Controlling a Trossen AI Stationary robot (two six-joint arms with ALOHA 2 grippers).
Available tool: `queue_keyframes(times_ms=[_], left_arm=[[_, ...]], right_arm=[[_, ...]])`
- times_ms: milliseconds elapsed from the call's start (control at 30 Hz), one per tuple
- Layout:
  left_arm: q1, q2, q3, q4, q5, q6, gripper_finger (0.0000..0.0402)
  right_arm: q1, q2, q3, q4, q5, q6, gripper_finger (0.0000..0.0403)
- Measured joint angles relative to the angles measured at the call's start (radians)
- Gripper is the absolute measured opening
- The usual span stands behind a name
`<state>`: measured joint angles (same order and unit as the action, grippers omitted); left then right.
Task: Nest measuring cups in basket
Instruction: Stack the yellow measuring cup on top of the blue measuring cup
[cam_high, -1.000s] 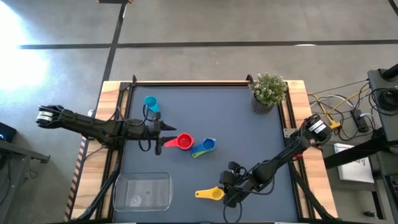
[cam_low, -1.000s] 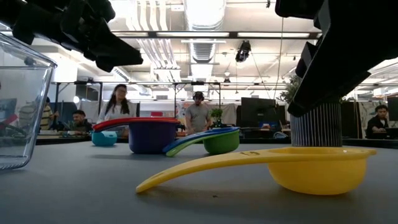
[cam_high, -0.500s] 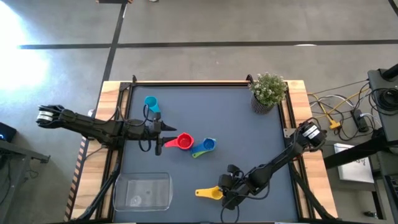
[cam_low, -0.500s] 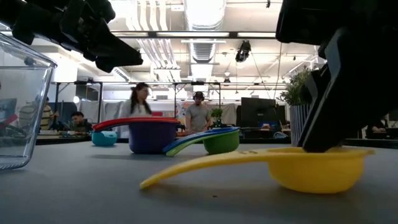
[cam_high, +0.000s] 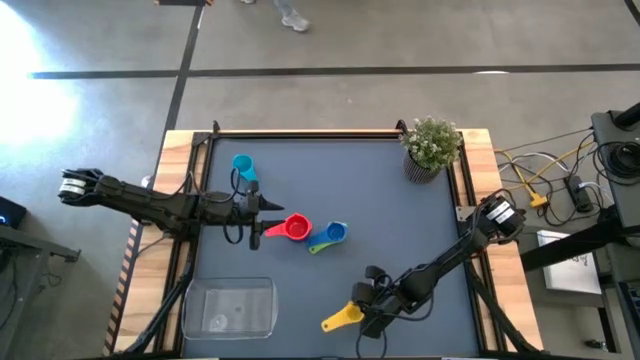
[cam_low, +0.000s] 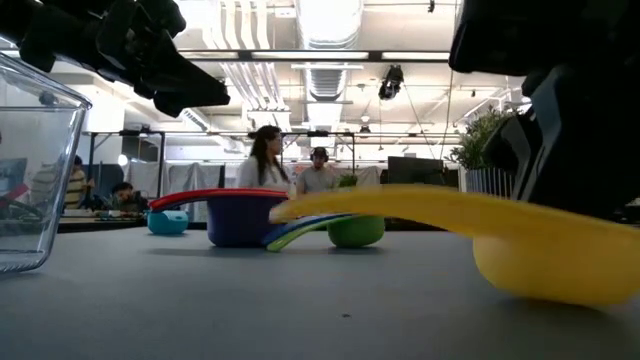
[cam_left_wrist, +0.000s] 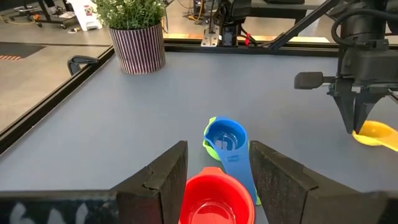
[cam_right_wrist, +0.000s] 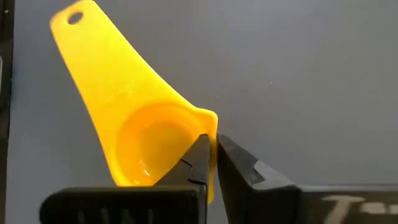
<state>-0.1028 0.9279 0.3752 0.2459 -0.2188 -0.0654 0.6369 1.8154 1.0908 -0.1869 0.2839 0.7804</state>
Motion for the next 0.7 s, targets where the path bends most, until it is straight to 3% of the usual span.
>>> queue_keyframes(times_ms=[300, 500, 700], left_arm=[[0.000, 0.000, 0.000, 0.000, 0.000, 0.004, 0.0155], [0.000, -0.003, 0.003, -0.004, 0.000, 0.023, 0.0155], [0.000, -0.004, 0.003, -0.030, 0.000, 0.031, 0.0155]], right_arm=[[-0.061, -0.058, 0.000, -0.078, 0.120, -0.199, 0.0009], [-0.210, -0.117, 0.000, -0.114, 0.109, -0.390, 0.0009], [-0.370, -0.206, 0.004, -0.111, 0.026, -0.624, 0.0009]])
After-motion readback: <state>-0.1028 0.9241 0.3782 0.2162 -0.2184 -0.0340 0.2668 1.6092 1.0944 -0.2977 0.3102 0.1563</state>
